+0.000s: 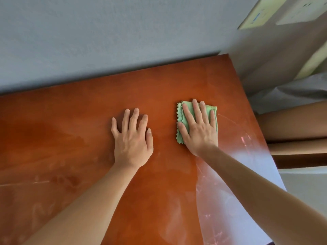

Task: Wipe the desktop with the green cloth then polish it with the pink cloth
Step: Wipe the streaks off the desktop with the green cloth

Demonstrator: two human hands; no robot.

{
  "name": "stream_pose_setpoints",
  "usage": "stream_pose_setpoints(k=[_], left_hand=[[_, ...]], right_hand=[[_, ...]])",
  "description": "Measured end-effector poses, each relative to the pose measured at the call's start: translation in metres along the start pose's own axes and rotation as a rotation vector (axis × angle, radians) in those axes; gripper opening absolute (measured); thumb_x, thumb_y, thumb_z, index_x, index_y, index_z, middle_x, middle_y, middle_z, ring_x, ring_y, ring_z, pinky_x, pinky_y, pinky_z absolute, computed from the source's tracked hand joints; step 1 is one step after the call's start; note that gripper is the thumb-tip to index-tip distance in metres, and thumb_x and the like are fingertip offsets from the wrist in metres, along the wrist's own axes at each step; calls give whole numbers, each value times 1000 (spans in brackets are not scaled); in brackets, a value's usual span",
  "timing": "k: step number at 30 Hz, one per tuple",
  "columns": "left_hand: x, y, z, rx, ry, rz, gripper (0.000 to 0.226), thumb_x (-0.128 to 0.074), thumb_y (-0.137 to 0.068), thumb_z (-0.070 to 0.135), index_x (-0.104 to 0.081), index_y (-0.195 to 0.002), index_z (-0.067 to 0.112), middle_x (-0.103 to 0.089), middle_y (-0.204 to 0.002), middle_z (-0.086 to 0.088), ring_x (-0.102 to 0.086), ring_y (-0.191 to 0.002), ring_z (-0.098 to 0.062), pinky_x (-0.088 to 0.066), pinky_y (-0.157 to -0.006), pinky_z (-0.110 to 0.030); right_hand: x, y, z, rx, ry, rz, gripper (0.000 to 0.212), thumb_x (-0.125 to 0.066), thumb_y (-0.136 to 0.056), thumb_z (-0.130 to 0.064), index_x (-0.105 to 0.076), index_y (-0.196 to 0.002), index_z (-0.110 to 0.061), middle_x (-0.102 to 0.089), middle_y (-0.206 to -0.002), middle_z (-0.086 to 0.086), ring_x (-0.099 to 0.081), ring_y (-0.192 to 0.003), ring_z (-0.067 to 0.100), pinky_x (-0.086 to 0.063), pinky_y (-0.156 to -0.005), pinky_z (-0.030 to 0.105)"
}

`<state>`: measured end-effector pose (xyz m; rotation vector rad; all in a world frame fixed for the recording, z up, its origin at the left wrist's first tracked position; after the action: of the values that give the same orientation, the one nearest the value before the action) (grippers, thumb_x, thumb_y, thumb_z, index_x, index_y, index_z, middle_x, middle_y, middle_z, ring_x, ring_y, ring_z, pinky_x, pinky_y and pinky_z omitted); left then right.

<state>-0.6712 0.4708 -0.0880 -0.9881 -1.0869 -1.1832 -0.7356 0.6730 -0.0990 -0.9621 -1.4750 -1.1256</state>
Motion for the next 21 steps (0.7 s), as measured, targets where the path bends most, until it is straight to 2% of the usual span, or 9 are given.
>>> stream_pose_setpoints(k=[7,10,13,17,21], left_hand=[[2,1,0,2,6,54,49,-38,-99,35,-57,-139,14,-47,-153,-14,-35,-147,-36,-18,-118,-66],[2,1,0,7,15,53,49,-37,-99,35,-56,-139,14,-47,-153,-14,-34,-147,-36,-17,-119,-66],[4,2,3,8,17,76,48,-37,-99,34,-57,-138,13,-47,-152,-15,-35,-146,-36,-18,-119,-65],[6,1,4,2,-6,83,47,-38,-99,32,-60,-136,11,-50,-148,-15,-40,-142,-36,-21,-118,-63],[11,13,16,30,13,154,38,-45,-98,22,-66,-127,11,-58,-139,-11,-50,-134,-31,-25,-116,-59]], right_hand=[[22,-115,22,-3,4,19,68,-8,-97,-63,-3,-159,-35,-2,-168,1,6,-153,24,3,-123,50],[23,-136,19,15,3,11,68,-7,-97,-63,-1,-159,-34,0,-168,3,7,-153,26,4,-123,51],[24,-121,18,60,-14,-2,69,-8,-98,-63,0,-159,-32,2,-168,3,9,-153,26,5,-122,51],[13,-59,10,145,4,-18,68,-6,-99,-62,1,-159,-31,1,-168,3,9,-153,26,4,-123,52],[0,-7,8,196,-5,-10,67,-10,-101,-61,-5,-160,-30,-4,-168,4,5,-154,26,-1,-123,52]])
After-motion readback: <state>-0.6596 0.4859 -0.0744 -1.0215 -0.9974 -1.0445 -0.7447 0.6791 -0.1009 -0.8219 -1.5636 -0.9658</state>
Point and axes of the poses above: each hand's wrist, its own y-axis away from the middle knuckle, its own x-axis out of the back of the hand, z = x × y, the point moved 7 cm from there along -y, towards the middle knuckle
